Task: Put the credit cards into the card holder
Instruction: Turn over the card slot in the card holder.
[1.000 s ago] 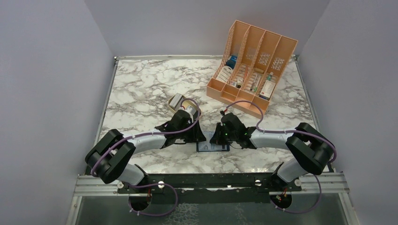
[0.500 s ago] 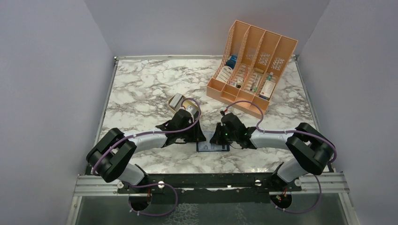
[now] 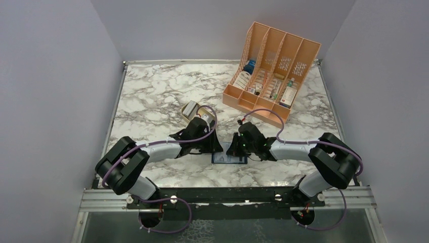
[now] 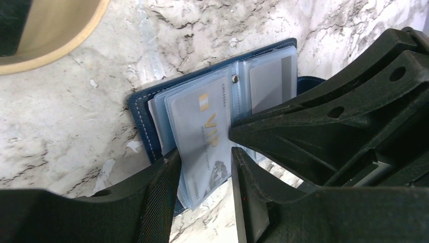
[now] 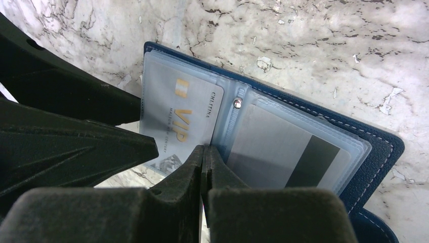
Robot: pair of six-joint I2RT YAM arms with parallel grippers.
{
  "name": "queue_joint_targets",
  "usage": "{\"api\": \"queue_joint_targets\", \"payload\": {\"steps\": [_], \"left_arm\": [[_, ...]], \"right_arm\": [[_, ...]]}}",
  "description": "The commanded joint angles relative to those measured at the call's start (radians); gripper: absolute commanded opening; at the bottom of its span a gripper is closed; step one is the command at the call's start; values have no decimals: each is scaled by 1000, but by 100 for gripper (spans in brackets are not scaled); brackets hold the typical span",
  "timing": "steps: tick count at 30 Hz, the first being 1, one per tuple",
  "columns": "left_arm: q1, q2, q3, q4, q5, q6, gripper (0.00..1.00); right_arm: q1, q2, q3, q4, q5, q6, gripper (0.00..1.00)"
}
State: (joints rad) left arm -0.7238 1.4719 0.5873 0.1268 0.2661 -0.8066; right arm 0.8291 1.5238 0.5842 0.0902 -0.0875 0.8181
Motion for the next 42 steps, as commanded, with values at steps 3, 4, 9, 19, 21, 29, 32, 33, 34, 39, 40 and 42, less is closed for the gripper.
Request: {"api": "queue_joint_targets", "payload": {"steps": [3,4,9,19,21,29,32,33,34,39,40,42], "left_arm": [[-3,-15,13,80,103,-74,44],[-3,-21,14,84,113,-82,44],[-3,-53,14,90,131,-111,43],[-7,-64,26,105,151,-121,41],[-13,-46,30,121,163,-128,41],[-46,15,93,134,181,-122,41],[-67,44,130,145,190,-117,41],[-75,56,148,151,194,-114,41],[-82,66,159,153,198,-109,41],[-86,71,192,123,185,-54,41],[-86,66,205,97,170,-32,41],[-84,59,241,21,137,30,41]], "right_arm": [[5,4,-30,-82,-1,-13,5],[5,2,-29,-84,2,-13,5],[5,-10,-26,-90,7,-15,6],[5,-153,-9,-191,66,-48,20],[5,-187,-6,-222,84,-51,24],[5,-348,0,-380,219,-55,29],[5,-440,-4,-443,277,-36,29],[5,-474,-8,-459,293,-27,30],[5,-508,-11,-472,312,-13,30],[5,-622,-32,-484,342,-16,31],[5,-633,-33,-483,339,-15,31],[5,-648,-34,-486,330,-10,31]]}}
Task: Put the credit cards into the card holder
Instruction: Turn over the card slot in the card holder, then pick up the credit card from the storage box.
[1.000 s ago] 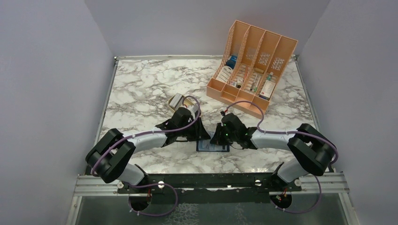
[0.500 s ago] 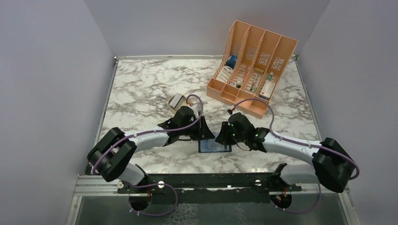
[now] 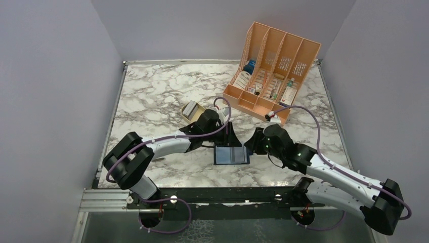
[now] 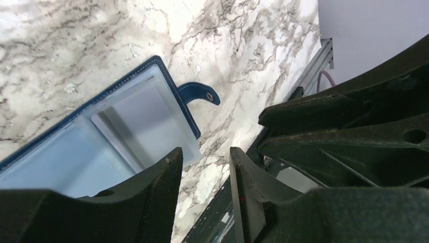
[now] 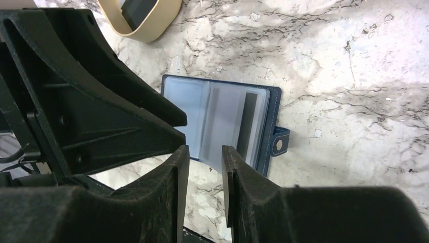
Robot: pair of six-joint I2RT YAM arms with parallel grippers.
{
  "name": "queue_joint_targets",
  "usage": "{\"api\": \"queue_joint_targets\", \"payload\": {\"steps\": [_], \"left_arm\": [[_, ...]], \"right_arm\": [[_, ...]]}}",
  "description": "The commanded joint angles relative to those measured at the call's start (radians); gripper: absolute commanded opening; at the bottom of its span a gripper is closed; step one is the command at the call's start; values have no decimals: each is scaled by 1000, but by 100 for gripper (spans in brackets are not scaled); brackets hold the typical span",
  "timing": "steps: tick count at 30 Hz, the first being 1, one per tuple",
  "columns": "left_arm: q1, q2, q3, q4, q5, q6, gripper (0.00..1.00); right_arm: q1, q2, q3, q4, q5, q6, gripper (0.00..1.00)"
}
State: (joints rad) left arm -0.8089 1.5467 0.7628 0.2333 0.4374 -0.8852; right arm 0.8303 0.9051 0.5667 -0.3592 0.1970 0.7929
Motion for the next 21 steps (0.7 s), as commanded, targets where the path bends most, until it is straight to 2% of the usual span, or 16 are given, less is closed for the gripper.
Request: {"api": "queue_joint_targets", "payload": {"steps": [1,7,13,21], "left_arm": [[1,-18,86,-126,-52,137,41],[35,-25,247,-408,-209,358,41],[117,-13,427,-668,-454,610,42],[277,11,488,-734,-723,780,46]], "right_arm": [[4,-32,-19,-36,42,18,31],[3,-43,-27,-6,15,-5,32],[4,-19,-49,51,-48,-33,34],[4,115,-46,179,-190,-64,35]]}}
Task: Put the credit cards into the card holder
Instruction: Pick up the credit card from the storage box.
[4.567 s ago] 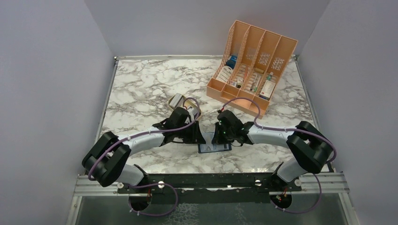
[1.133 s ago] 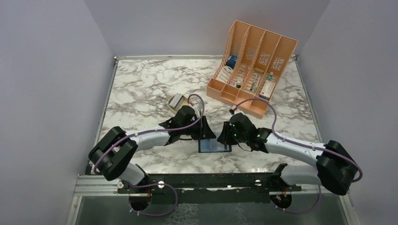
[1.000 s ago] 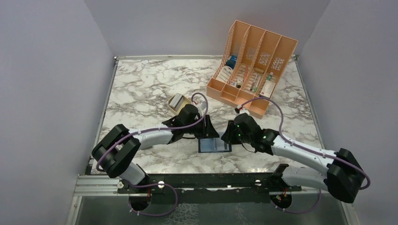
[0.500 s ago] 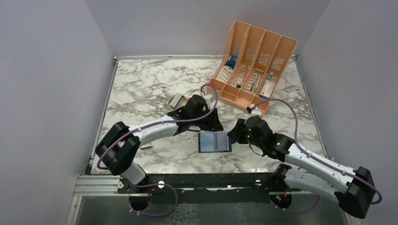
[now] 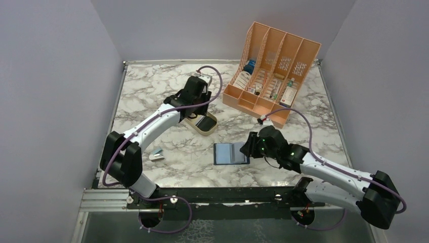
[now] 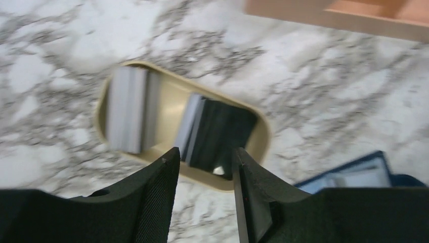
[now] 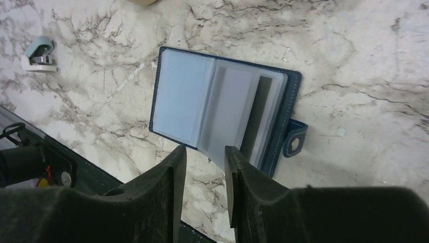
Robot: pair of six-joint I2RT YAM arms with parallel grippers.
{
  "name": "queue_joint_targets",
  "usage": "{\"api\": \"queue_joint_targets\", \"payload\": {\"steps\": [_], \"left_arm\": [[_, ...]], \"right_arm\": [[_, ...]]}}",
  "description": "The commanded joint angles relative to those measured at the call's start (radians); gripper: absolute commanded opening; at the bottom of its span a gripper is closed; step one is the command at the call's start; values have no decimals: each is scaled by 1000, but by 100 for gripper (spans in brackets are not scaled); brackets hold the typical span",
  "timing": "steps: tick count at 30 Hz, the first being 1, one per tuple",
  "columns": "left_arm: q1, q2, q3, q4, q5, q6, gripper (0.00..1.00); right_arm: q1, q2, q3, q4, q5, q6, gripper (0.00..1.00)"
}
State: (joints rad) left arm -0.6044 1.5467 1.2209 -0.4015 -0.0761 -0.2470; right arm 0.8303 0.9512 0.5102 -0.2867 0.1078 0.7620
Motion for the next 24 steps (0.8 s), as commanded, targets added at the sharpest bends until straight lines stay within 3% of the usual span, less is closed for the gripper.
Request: {"api": "queue_joint_targets", "payload": {"steps": [1,5,12,24], "left_arm": [[83,25,34,-99,-228,157,46],[106,66,72,-99,-228,194,47],[120,138,132,-100,-187,230,53],[124,229,166,-104,-185,296,56]], "right_arm": [[4,100,18,114,-123,-33,35],[4,194,30,143,-157,-38,34],[4,303,43,37,-38,-3,33],[3,181,65,14,-34,-18,32]]}}
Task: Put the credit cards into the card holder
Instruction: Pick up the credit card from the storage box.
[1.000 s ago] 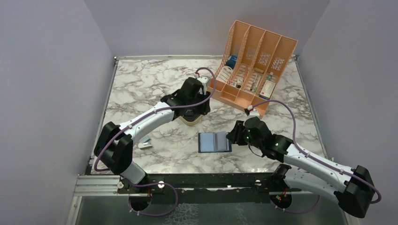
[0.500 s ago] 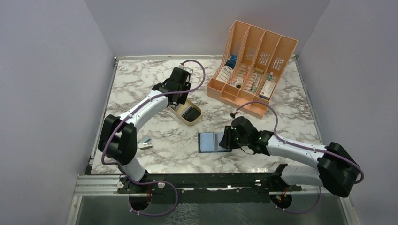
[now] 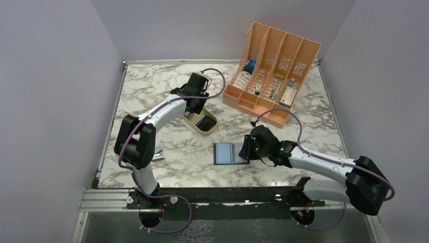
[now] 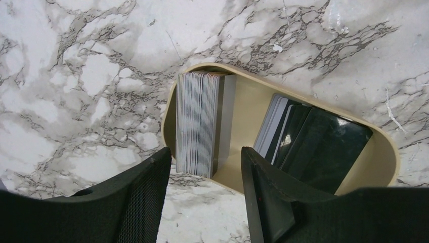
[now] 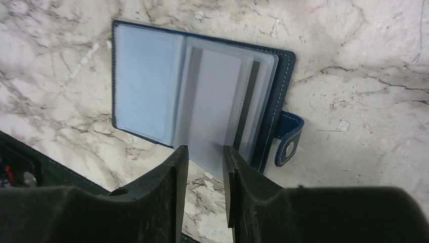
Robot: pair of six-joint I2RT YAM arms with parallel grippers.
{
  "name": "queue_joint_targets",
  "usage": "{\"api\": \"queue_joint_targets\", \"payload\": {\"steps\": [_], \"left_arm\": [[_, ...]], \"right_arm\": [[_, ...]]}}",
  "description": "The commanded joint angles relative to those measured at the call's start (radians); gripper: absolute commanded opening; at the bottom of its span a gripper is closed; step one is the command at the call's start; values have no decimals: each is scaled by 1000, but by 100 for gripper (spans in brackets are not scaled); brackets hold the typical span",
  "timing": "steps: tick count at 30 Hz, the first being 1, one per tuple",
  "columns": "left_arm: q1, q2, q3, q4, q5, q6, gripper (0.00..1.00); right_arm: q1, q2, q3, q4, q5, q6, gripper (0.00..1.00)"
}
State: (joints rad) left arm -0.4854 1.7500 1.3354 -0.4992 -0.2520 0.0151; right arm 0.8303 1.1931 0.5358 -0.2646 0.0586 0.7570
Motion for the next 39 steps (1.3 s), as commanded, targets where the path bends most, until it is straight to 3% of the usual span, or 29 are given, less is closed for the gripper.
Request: {"api": "queue_joint_targets", "payload": {"steps": [1,19,39], "left_arm": [[5,33,54,-6,-10,35,56],[7,149,104,-25,-173,52,50],[2,130,106,-40,-168,60,21]], "right_arm": [[5,-74,41,-7,15,-14,32],[4,-174,-2,-17,35,21,32],[4,-178,-11,-13,27,31,32]]}}
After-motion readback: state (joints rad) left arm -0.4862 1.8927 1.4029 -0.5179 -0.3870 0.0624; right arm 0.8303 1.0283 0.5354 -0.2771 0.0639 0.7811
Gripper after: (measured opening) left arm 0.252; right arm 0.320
